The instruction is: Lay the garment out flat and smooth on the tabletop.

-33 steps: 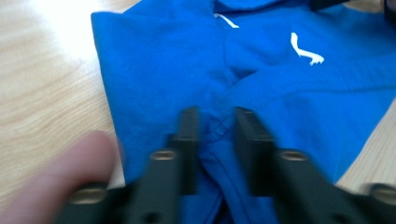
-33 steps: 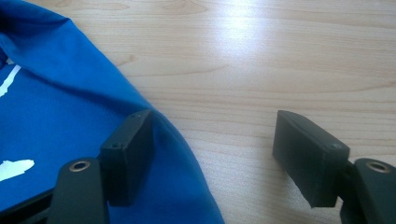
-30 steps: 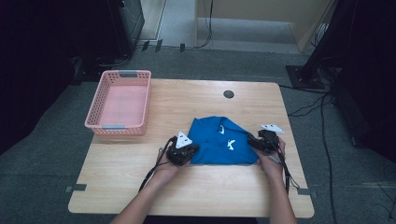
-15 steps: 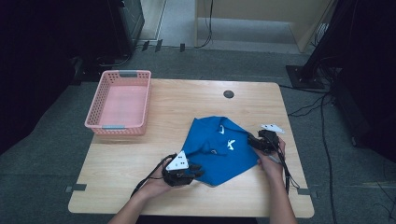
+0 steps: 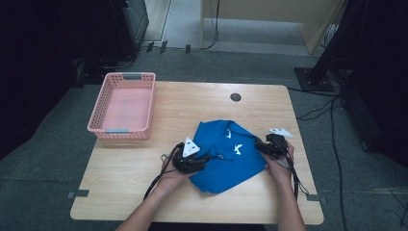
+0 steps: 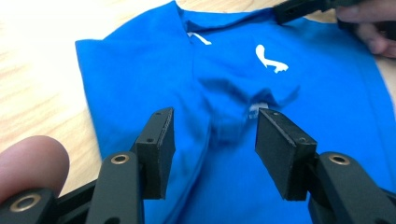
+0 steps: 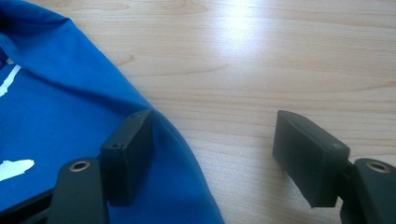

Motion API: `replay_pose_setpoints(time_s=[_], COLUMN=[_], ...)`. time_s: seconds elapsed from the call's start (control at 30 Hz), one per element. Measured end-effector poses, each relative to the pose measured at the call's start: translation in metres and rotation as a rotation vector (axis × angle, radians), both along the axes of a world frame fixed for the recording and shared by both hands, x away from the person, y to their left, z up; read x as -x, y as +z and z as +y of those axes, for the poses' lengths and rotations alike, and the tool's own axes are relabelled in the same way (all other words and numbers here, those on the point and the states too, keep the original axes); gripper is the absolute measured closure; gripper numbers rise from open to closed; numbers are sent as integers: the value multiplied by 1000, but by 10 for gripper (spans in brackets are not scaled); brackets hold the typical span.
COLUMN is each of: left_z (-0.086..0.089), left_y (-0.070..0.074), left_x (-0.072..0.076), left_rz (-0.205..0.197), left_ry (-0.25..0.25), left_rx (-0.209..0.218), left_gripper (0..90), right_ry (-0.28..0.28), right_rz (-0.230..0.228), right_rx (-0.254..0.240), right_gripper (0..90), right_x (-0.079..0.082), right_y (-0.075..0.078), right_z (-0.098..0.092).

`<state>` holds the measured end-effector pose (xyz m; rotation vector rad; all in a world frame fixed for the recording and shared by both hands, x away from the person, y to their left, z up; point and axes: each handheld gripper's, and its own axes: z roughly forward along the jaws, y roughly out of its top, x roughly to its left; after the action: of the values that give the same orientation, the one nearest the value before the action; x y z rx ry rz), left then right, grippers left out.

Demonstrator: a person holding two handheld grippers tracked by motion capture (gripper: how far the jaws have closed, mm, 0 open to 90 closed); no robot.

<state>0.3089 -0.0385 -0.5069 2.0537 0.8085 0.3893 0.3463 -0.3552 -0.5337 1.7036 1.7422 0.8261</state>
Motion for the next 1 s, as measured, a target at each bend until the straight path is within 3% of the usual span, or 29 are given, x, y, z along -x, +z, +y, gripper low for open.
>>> replay_pose_setpoints(time_s=[0.1, 0.2, 0.3, 0.37, 0.4, 0.43, 0.47, 0.63, 0.87, 1.0], left_z=[-18, -29, -37, -37, -35, -32, -29, -7, 42, 73], left_y=[-2, -5, -11, -14, -15, -14, -13, -8, -7, -10], left_x=[-3, -7, -11, -13, -15, -16, -17, -22, -33, -39], left_rz=[3, 41, 51, 48, 58, 69, 73, 90, 109, 129], left_ry=[7, 45, 93, 112, 110, 112, 118, 142, 255, 341], left_rx=[-38, -7, -22, -34, -17, 2, 18, 76, 144, 156], left_gripper=[470, 477, 499, 608, 745, 745, 833, 853, 852, 844], right_ry=[0, -1, -1, -1, 1, 1, 1, 0, -2, -1], right_rz=[0, 0, -1, -1, -3, -3, -2, -5, -4, -3], right_rx=[1, 0, 2, 3, 5, 5, 6, 18, 14, 8], right_gripper=[297, 298, 298, 298, 298, 298, 298, 297, 297, 297], right_x=[0, 0, 0, 0, 0, 0, 0, 1, 1, 1], right_y=[0, 0, 0, 0, 0, 0, 0, 0, 0, 0], right_z=[0, 0, 0, 1, 1, 1, 1, 2, 2, 1])
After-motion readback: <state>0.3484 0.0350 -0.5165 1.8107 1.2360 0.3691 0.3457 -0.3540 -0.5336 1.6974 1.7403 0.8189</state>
